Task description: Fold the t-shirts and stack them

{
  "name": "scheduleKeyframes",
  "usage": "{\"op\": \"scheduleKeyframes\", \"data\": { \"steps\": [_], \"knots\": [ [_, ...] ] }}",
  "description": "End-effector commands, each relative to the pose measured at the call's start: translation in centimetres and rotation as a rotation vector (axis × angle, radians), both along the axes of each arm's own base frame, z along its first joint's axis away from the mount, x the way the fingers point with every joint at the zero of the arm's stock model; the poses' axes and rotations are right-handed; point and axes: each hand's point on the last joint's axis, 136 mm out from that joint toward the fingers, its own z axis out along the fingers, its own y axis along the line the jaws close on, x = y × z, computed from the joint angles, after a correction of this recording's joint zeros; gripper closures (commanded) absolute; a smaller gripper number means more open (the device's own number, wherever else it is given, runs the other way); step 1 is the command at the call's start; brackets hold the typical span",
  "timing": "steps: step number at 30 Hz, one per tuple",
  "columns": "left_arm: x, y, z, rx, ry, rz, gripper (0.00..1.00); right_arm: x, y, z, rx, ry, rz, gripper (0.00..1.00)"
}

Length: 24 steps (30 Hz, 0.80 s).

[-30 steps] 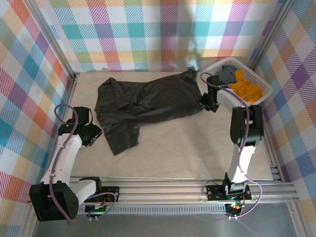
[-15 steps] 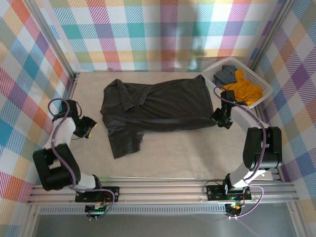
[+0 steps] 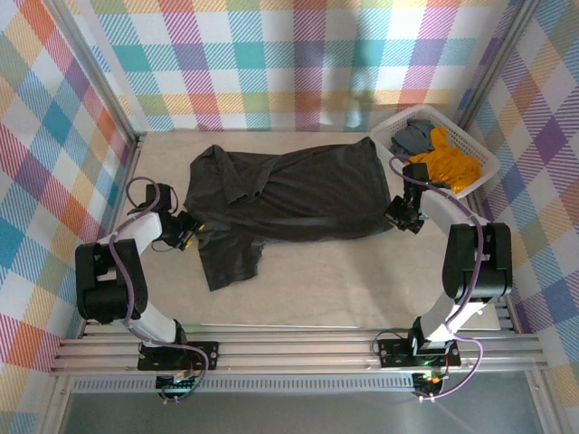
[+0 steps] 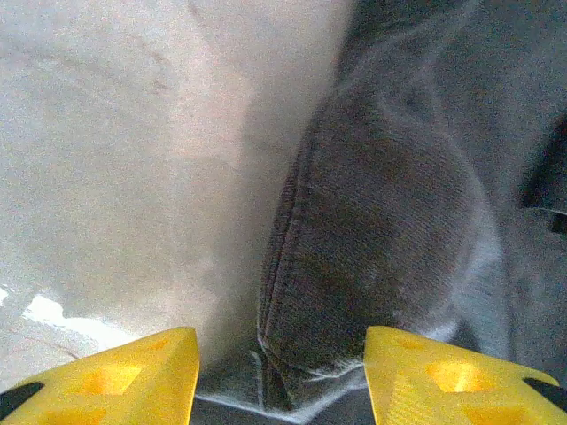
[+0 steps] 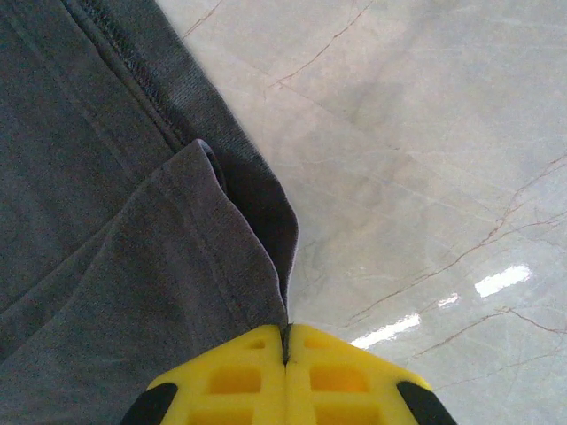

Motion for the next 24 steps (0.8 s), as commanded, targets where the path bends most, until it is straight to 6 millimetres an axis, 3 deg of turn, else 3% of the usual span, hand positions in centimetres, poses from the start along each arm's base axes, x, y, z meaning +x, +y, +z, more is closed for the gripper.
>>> {"op": "scheduleKeyframes", "data": {
  "steps": [1,10,11,15,16,21,24],
  "knots": [
    [0.0,0.5,-0.7,0.027,0.001,0.011,0.48,0.6,0.2,-0.1,0.01,-0.005,0.018,1.0],
    [1.7,-0.3,-1.5,0.019,-0.036,0.016,0.53,0.7,0.4,-0.1,0.021,-0.008,0.016,1.0],
    [2.6,-0.3,-1.2,0.02,-0.072,0.018,0.55,0.8,0.3,-0.1,0.022,-0.011,0.016,1.0],
    [2.8,-0.5,-1.5,0.013,-0.075,0.023,0.68,0.9,0.3,0.0,0.02,-0.013,0.017,1.0],
    [2.8,-0.4,-1.3,0.015,-0.079,0.028,0.75,0.9,0.3,0.0,0.021,-0.013,0.017,1.0],
    [2.0,0.2,1.3,0.053,-0.128,0.049,0.99,1.1,0.6,0.3,0.031,-0.028,0.024,1.0],
    [0.9,0.8,4.3,0.088,-0.15,0.068,1.0,1.9,1.6,2.2,0.08,-0.108,0.064,1.0]
  ]
}}
